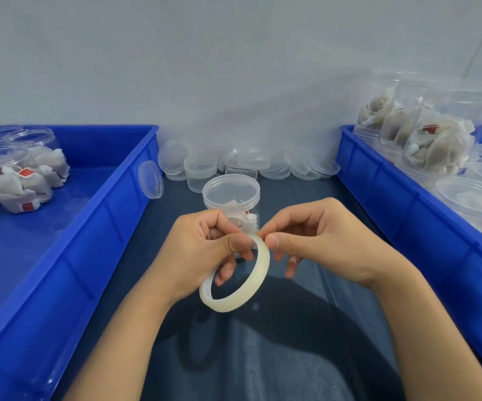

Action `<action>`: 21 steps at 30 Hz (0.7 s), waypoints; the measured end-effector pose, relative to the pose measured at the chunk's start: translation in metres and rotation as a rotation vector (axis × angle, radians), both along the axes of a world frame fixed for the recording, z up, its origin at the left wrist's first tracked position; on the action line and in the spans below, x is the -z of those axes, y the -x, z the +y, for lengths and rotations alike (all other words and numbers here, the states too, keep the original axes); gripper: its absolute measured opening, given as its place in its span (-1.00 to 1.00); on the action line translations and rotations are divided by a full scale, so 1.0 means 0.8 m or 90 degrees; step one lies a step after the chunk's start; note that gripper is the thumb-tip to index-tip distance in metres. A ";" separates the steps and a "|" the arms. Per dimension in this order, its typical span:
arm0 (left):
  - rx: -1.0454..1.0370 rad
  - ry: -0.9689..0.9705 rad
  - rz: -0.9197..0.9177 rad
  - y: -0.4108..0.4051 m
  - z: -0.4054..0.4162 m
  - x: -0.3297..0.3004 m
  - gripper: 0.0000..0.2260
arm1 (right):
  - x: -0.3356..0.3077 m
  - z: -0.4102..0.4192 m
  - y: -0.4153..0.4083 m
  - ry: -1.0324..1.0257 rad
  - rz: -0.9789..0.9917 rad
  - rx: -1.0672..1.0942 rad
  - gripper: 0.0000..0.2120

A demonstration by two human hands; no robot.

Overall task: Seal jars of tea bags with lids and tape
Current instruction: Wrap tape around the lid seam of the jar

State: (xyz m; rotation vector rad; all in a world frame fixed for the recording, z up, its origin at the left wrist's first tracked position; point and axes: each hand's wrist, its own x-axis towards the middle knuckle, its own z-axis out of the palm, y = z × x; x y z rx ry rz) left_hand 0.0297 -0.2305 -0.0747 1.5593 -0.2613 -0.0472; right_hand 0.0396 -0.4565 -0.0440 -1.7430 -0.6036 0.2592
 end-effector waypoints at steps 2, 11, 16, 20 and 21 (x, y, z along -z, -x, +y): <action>0.029 0.004 0.006 0.000 0.001 0.001 -0.74 | 0.000 -0.001 0.000 0.001 0.003 -0.005 -0.90; 0.076 0.023 0.003 0.001 0.004 0.006 -0.68 | 0.005 0.005 0.000 -0.033 0.011 -0.036 -0.94; 0.122 0.092 0.000 -0.001 0.001 0.009 -0.58 | 0.002 0.006 0.002 -0.061 0.013 -0.039 -0.85; 0.112 0.081 0.013 0.002 0.001 0.003 -0.69 | -0.002 0.009 0.006 -0.068 0.027 -0.044 -0.80; 0.108 0.070 0.011 0.003 0.002 0.002 -0.74 | -0.002 0.010 0.006 -0.064 0.026 -0.043 -0.78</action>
